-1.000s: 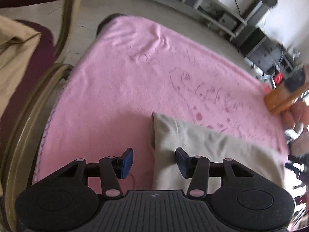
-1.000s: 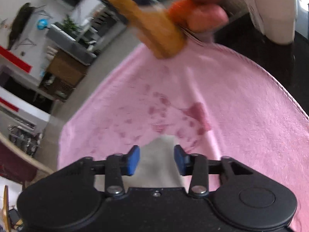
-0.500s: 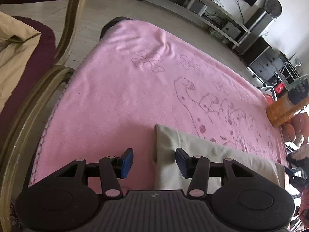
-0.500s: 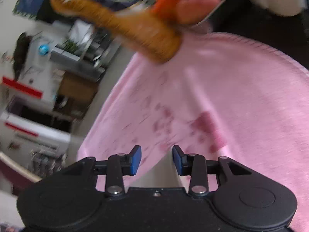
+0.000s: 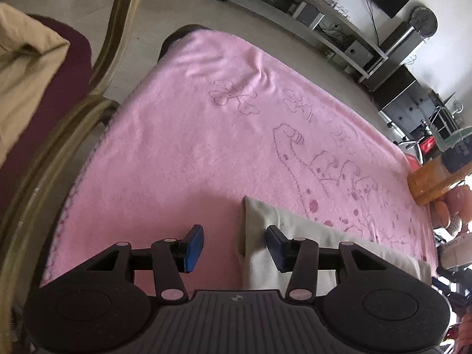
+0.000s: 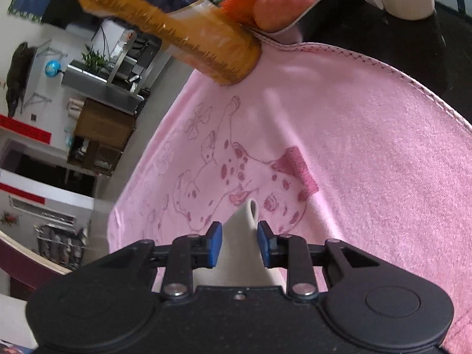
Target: Fold clothes
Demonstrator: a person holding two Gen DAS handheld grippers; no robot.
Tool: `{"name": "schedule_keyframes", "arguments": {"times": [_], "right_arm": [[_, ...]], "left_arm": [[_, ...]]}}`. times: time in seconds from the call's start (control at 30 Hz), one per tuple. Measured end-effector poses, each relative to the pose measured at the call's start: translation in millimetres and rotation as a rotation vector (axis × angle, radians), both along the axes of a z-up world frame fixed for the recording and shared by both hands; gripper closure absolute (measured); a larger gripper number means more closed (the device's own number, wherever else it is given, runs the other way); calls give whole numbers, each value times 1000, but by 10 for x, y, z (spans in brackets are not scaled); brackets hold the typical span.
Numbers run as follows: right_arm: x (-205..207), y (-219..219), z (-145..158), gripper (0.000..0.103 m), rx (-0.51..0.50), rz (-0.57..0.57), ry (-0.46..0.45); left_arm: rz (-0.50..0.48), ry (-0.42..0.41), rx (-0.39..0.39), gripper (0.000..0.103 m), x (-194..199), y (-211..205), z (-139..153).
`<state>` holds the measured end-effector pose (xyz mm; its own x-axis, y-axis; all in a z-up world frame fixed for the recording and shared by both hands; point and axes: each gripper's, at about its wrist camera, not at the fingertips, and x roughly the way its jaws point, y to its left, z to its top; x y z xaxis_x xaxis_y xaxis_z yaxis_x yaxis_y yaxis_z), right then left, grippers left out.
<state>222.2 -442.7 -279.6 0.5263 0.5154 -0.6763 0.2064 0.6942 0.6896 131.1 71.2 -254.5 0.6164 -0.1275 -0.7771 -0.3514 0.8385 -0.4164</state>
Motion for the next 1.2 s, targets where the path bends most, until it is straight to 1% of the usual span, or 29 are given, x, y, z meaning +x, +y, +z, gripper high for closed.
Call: {"name": "schedule_keyframes", "arguments": {"times": [0.07, 0.1, 0.13, 0.17, 0.2, 0.23, 0.27, 0.33, 0.4, 0.5, 0.57, 0.6, 0.63, 0.7, 0.73, 0.77, 0.8, 0.83, 0.9, 0.97, 1.0, 1.03, 1.07, 1.1, 1.13, 1.2], "right_arm": [[17, 33, -13, 76, -31, 6, -1], [20, 43, -20, 77, -39, 6, -3], [27, 61, -30, 81, -49, 11, -5], [37, 86, -35, 89, -66, 18, -8], [46, 111, -35, 93, -89, 20, -14], [50, 138, -24, 98, -112, 22, -25], [53, 172, 8, 100, -140, 28, -46], [70, 251, 100, 100, -208, 47, -98], [84, 334, 201, 100, -277, 64, -160], [148, 448, 220, 100, -357, 95, -201], [194, 507, 193, 100, -406, 110, -209], [210, 511, 148, 100, -428, 107, -196], [218, 500, 123, 98, -449, 99, -184], [197, 429, 144, 95, -469, 68, -164], [162, 368, 190, 93, -452, 47, -163], [104, 306, 249, 85, -425, 30, -162], [21, 242, 322, 81, -386, 18, -161], [-83, 187, 403, 76, -348, 9, -164], [-348, 102, 580, 75, -277, 8, -187], [-667, 27, 746, 73, -224, 22, -235], [-850, -18, 786, 69, -202, 27, -257], [-1036, -53, 804, 65, -182, 33, -272], [-1203, -71, 795, 65, -167, 45, -274], [-1345, -68, 753, 65, -160, 65, -259], [-1487, -66, 711, 65, -152, 85, -244], [-1686, -17, 600, 65, -141, 135, -200]], "left_arm": [[-8, -22, -15, 60, 31, -17, 6], [-20, -32, -28, 64, 48, -42, 4], [-32, -42, -41, 70, 64, -67, 2], [-44, -51, -50, 74, 80, -94, 2], [-53, -61, -23, 80, 82, -142, 22], [-61, -70, 3, 97, 85, -190, 42], [-69, -79, 30, 102, 87, -239, 62], [-84, -98, 84, 102, 92, -333, 104], [-64, -127, 116, 101, 81, -374, 172], [-35, -120, 177, 100, 111, -411, 139], [-36, -61, 210, 94, 162, -424, 32], [-15, -54, 221, 85, 128, -398, 56], [6, -48, 232, 84, 95, -372, 81], [47, -35, 254, 77, 27, -320, 130], [66, -29, 265, 79, -11, -296, 159], [75, -29, 284, 80, -102, -296, 236], [81, -29, 301, 78, -195, -298, 313], [71, -41, 304, 74, -315, -320, 386], [51, -66, 309, 74, -560, -365, 529], [42, -92, 301, 74, -901, -445, 576], [38, -105, 295, 74, -1071, -485, 597], [28, -108, 276, 74, -1233, -529, 585], [13, -106, 261, 74, -1346, -577, 572], [-12, -101, 254, 73, -1436, -654, 555], [-37, -96, 247, 68, -1523, -731, 538], [-89, -83, 241, 65, -1628, -905, 503]]}}
